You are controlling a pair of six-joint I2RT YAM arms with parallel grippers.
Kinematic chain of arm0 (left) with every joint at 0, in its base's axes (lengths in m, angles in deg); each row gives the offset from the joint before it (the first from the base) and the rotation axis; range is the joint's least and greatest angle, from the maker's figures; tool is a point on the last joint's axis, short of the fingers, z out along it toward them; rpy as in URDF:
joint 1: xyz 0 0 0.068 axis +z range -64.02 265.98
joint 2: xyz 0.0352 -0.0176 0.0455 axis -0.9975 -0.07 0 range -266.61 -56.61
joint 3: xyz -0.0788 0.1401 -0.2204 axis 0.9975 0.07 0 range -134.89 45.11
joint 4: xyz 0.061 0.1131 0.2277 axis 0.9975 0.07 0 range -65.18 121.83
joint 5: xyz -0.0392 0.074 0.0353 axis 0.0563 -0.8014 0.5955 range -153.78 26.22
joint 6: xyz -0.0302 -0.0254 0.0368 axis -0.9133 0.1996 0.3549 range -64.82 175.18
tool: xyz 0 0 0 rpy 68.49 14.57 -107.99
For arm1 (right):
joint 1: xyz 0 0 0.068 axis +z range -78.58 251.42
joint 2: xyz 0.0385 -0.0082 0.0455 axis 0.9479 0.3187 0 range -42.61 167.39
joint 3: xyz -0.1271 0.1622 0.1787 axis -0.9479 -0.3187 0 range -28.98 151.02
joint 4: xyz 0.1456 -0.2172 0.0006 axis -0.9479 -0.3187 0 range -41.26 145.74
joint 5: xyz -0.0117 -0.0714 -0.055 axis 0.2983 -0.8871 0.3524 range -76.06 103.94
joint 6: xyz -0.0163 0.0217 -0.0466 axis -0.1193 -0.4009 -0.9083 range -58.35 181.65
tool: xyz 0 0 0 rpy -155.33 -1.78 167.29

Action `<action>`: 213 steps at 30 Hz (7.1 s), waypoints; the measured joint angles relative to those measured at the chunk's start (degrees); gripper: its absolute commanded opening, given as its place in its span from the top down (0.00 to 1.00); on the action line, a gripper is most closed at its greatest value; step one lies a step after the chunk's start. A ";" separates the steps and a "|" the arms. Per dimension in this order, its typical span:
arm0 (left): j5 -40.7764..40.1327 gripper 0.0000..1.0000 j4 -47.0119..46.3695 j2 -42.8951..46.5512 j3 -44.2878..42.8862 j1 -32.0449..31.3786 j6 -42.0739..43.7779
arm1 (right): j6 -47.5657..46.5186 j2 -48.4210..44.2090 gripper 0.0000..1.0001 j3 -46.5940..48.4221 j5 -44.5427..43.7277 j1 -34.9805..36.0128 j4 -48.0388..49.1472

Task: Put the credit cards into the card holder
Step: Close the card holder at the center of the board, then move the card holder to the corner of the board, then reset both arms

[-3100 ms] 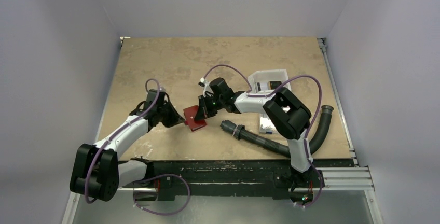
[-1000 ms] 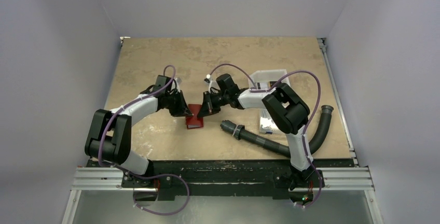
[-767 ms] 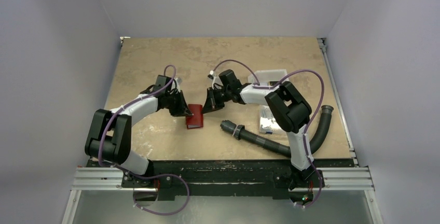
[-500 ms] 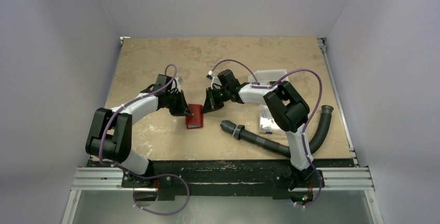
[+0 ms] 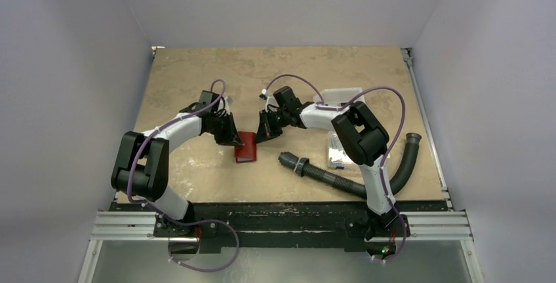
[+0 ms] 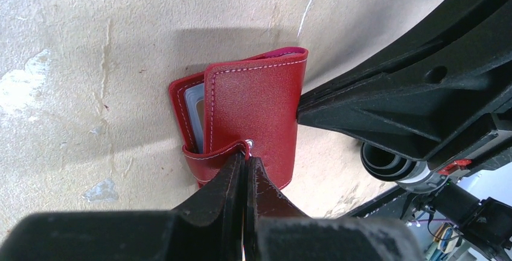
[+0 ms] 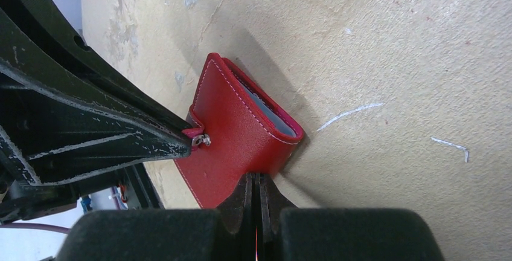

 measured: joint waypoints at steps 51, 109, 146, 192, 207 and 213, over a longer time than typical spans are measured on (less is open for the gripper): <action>-39.04 1.00 17.44 -12.92 -16.41 -22.69 -8.85 | -0.92 0.46 1.00 0.20 -0.22 0.11 -0.52; -43.52 0.75 7.58 -9.51 -11.54 -29.24 5.09 | -2.51 1.31 1.00 0.52 -0.09 -0.24 -1.64; -27.98 0.43 7.43 19.32 -19.06 -18.21 0.92 | -6.38 1.68 0.43 9.92 -6.64 4.44 -13.18; -40.04 0.40 9.94 50.71 -14.34 -18.16 -1.27 | 9.16 22.95 0.46 34.03 -5.55 22.93 8.00; -45.27 0.33 2.10 48.96 -22.88 -18.16 1.36 | -11.65 -33.92 0.01 16.98 -29.97 3.32 -22.36; -46.69 0.31 -6.40 48.96 -25.27 -18.16 4.63 | -17.66 -51.06 0.01 22.25 -45.00 5.09 -28.96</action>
